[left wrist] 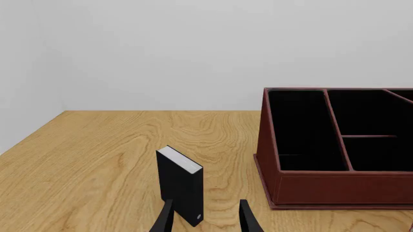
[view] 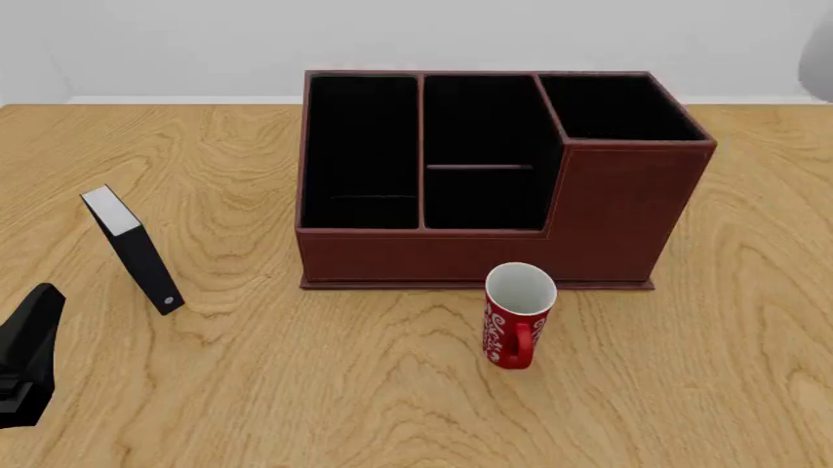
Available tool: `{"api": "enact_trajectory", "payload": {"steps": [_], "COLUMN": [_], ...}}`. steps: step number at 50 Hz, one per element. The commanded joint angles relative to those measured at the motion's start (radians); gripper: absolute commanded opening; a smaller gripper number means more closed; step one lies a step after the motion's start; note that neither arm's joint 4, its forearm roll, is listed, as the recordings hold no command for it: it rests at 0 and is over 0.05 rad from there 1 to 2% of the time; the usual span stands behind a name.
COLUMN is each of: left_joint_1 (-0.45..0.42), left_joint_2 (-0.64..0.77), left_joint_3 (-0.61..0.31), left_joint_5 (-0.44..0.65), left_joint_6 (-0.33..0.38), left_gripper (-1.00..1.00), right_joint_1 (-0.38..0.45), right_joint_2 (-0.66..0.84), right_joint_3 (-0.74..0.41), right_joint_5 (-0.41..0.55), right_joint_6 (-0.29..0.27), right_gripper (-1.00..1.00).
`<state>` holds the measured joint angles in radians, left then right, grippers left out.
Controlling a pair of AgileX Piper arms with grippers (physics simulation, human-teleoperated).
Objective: Pick up the white mug and place it to the right of the caddy.
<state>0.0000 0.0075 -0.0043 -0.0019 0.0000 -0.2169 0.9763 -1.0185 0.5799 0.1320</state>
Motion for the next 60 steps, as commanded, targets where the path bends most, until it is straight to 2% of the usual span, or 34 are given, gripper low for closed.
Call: {"api": "enact_trajectory", "payload": {"steps": [1, 19, 29, 47, 56, 60], "left_joint_1": [0.0, 0.0, 0.0, 0.0, 0.0, 0.0], "left_joint_2": [0.0, 0.0, 0.0, 0.0, 0.0, 0.0], "left_joint_3": [0.0, 0.0, 0.0, 0.0, 0.0, 0.0], "left_joint_5": [0.0, 0.0, 0.0, 0.0, 0.0, 0.0], "left_joint_6": [0.0, 0.0, 0.0, 0.0, 0.0, 0.0], "left_gripper": [1.0, 1.0, 1.0, 1.0, 1.0, 1.0], "right_joint_1": [-0.02, -0.03, -0.025, -0.022, -0.051, -0.047], "right_joint_2": [0.115, 0.266, 0.323, 0.385, 0.406, 0.411], "right_joint_3": [-0.132, -0.275, -0.319, -0.278, -0.246, -0.242], "right_joint_5": [0.026, 0.062, 0.068, 0.015, 0.023, 0.02], "right_joint_6": [-0.02, -0.05, -0.061, -0.056, -0.101, -0.095], "right_gripper": [-1.0, -1.0, -1.0, -1.0, -1.0, -1.0]}}
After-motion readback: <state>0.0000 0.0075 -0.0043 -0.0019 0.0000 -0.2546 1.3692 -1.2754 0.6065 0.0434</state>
